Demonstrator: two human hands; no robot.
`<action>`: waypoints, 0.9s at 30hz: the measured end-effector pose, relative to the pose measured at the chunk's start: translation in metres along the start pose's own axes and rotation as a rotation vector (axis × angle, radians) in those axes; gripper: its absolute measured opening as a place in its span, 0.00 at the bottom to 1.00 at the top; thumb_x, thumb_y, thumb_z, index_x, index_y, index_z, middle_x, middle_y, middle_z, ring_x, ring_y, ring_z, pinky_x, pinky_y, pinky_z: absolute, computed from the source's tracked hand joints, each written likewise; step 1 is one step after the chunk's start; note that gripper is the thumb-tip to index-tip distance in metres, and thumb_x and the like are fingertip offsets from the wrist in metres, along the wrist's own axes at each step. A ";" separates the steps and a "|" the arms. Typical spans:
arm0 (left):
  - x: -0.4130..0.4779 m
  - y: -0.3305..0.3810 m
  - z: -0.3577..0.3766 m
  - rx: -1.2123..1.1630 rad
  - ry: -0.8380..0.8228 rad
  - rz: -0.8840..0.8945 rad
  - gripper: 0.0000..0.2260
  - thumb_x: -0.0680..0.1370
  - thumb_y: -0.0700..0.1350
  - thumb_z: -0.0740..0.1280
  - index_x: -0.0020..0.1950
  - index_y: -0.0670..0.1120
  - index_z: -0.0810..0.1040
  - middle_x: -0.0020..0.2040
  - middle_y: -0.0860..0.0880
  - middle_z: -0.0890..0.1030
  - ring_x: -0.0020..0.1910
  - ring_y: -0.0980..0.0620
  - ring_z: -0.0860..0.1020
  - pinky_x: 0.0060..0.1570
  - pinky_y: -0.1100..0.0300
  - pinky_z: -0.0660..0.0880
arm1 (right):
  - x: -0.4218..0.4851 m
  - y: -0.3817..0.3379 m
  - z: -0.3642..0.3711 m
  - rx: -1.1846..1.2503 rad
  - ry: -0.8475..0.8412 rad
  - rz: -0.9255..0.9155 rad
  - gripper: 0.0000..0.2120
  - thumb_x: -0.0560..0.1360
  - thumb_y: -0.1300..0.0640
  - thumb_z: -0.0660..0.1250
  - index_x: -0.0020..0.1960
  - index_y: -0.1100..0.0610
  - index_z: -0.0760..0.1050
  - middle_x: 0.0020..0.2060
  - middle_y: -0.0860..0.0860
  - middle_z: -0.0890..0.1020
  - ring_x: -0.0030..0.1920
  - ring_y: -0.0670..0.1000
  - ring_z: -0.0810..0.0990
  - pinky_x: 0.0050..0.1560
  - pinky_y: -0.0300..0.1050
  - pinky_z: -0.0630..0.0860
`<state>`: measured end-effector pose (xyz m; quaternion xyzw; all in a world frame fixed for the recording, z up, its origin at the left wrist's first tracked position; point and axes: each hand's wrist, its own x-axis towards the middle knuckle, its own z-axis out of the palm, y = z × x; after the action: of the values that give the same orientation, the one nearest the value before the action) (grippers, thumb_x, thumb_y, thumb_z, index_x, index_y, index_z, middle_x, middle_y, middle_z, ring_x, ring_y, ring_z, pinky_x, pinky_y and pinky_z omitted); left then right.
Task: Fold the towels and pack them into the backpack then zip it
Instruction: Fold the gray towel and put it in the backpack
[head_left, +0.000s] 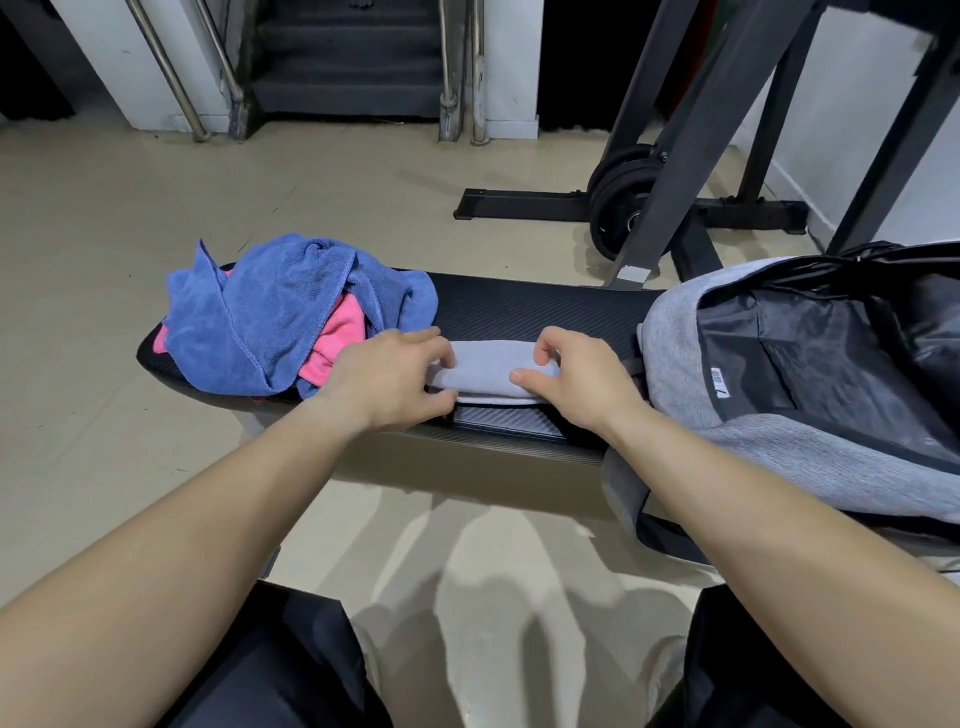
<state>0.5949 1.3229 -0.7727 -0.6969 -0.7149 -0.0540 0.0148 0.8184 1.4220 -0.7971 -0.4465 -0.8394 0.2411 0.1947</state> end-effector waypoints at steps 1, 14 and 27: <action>0.001 0.007 -0.005 0.015 0.034 -0.025 0.14 0.75 0.62 0.61 0.54 0.57 0.76 0.58 0.59 0.77 0.57 0.49 0.77 0.40 0.56 0.71 | 0.000 -0.001 0.001 -0.007 0.000 0.007 0.17 0.73 0.41 0.72 0.44 0.52 0.69 0.39 0.45 0.74 0.43 0.52 0.72 0.42 0.49 0.68; 0.044 0.051 0.044 -0.046 -0.110 -0.155 0.24 0.85 0.54 0.43 0.79 0.51 0.60 0.80 0.49 0.59 0.80 0.47 0.55 0.77 0.43 0.52 | -0.002 -0.006 -0.002 -0.167 0.012 0.041 0.14 0.73 0.39 0.71 0.47 0.48 0.74 0.57 0.45 0.74 0.57 0.53 0.71 0.54 0.51 0.73; 0.045 0.047 0.053 -0.203 -0.004 -0.153 0.24 0.86 0.52 0.44 0.79 0.46 0.62 0.79 0.48 0.63 0.80 0.47 0.55 0.77 0.46 0.52 | 0.029 -0.016 0.031 -0.257 -0.006 0.128 0.23 0.85 0.47 0.44 0.70 0.53 0.71 0.72 0.53 0.71 0.73 0.55 0.67 0.73 0.54 0.63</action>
<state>0.6435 1.3741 -0.8182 -0.6383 -0.7570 -0.1257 -0.0611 0.7759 1.4311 -0.8102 -0.5194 -0.8339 0.1449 0.1177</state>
